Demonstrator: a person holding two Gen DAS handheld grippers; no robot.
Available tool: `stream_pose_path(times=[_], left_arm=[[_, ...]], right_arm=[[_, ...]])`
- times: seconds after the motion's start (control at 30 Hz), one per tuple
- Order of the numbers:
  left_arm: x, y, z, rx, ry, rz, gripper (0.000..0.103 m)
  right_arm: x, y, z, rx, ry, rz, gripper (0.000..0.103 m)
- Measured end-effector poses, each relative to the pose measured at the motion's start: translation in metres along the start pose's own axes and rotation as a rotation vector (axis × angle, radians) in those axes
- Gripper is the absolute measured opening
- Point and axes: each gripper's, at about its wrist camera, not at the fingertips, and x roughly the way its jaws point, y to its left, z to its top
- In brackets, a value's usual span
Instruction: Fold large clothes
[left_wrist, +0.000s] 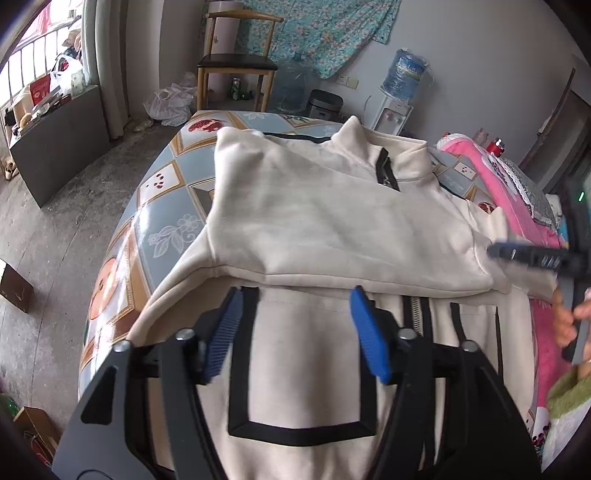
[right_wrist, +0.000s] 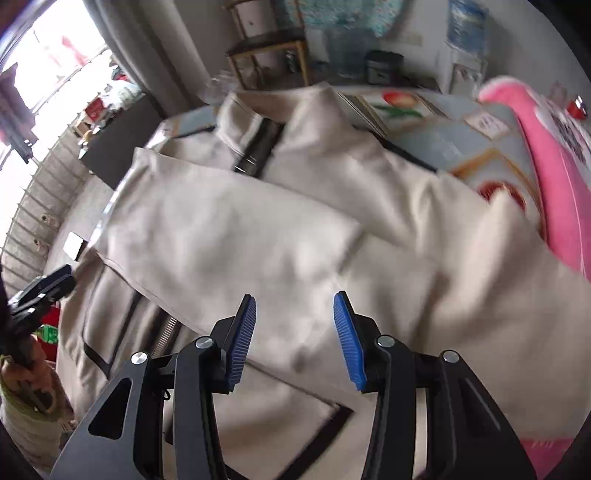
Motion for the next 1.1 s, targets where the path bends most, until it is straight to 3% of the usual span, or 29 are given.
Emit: stream_pose_path(times=[0.07, 0.17, 0.27, 0.4, 0.5, 0.63, 0.83, 1.03, 1.1], left_arm=[[0.005, -0.014, 0.002, 0.017, 0.022, 0.007, 0.071], [0.017, -0.035, 0.005, 0.036, 0.034, -0.004, 0.079], [0.031, -0.052, 0.012, 0.074, 0.025, 0.018, 0.083], [0.061, -0.065, 0.023, 0.113, 0.065, 0.063, 0.084], [0.082, -0.066, 0.027, 0.121, 0.094, 0.103, 0.084], [0.104, -0.059, 0.022, 0.103, 0.154, 0.137, 0.084], [0.105, -0.063, 0.016, 0.142, 0.117, 0.157, 0.086], [0.105, -0.063, 0.016, 0.146, 0.116, 0.154, 0.088], [0.105, -0.063, 0.016, 0.147, 0.116, 0.153, 0.088]], right_arm=[[0.017, -0.024, -0.012, 0.047, 0.032, -0.045, 0.043], [0.007, -0.044, -0.018, 0.128, -0.008, 0.028, 0.043], [-0.033, -0.058, -0.025, 0.177, -0.097, 0.096, 0.044], [-0.093, -0.110, -0.052, 0.323, -0.213, 0.098, 0.066], [-0.134, -0.172, -0.091, 0.477, -0.269, 0.045, 0.067], [-0.171, -0.259, -0.170, 0.770, -0.326, -0.042, 0.067], [-0.168, -0.332, -0.247, 1.087, -0.377, -0.077, 0.067], [-0.148, -0.365, -0.254, 1.208, -0.430, -0.038, 0.067], [-0.138, -0.373, -0.252, 1.241, -0.422, -0.059, 0.057]])
